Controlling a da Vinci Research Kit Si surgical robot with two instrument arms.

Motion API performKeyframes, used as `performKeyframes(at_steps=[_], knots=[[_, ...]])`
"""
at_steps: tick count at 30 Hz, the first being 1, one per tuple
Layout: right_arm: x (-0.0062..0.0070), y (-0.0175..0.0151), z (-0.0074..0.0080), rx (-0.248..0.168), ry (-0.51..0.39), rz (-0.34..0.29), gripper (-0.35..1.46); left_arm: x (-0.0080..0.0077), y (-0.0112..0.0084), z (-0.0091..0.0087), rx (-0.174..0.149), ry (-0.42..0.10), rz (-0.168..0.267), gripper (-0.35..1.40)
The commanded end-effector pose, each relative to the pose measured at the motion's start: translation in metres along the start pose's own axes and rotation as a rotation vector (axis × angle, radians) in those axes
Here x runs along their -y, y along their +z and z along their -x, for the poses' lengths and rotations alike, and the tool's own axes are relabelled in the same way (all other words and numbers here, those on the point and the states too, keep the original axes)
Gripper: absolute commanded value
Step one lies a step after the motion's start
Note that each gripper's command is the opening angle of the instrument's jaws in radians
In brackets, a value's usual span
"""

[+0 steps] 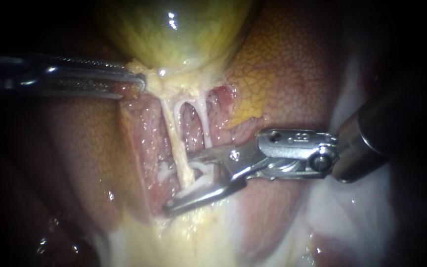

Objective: Clipping first clip left tube

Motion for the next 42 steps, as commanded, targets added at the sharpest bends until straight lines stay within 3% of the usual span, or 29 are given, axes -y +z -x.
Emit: performKeyframes(at_steps=[1,5,11,26,31,35,37,42], knots=[[0.0001,0.0002,0.0000,-0.011,0.015,-0.021,0.47,0.0000,0.0000,0.0000,0.000,0.000,0.000,-0.35],[-0.0002,0.0002,-0.0002,-0.058,0.058,-0.114,0.45,0.0000,0.0000,0.0000,0.000,0.000,0.000,-0.35],[-0.0006,0.0010,-0.0004,-0.085,0.088,-0.199,0.44,0.0000,0.0000,0.0000,0.000,0.000,0.000,-0.35],[0.0012,0.0028,-0.0007,-0.070,0.078,-0.292,0.34,-0.0005,0.0001,0.0000,0.000,0.000,-0.001,-0.35],[0.0011,0.0029,-0.0009,-0.071,0.067,-0.297,0.18,-0.0007,0.0000,-0.0001,0.000,0.001,-0.003,-0.35],[0.0009,0.0030,-0.0010,-0.077,0.038,-0.292,-0.11,-0.0007,0.0000,-0.0001,0.000,0.001,-0.003,-0.35],[0.0007,0.0031,-0.0011,-0.078,0.032,-0.291,-0.35,-0.0007,0.0000,-0.0001,0.000,0.001,-0.003,-0.35],[0.0003,0.0035,-0.0013,-0.079,0.026,-0.291,-0.35,-0.0007,0.0000,-0.0001,0.000,0.001,-0.003,-0.35]])
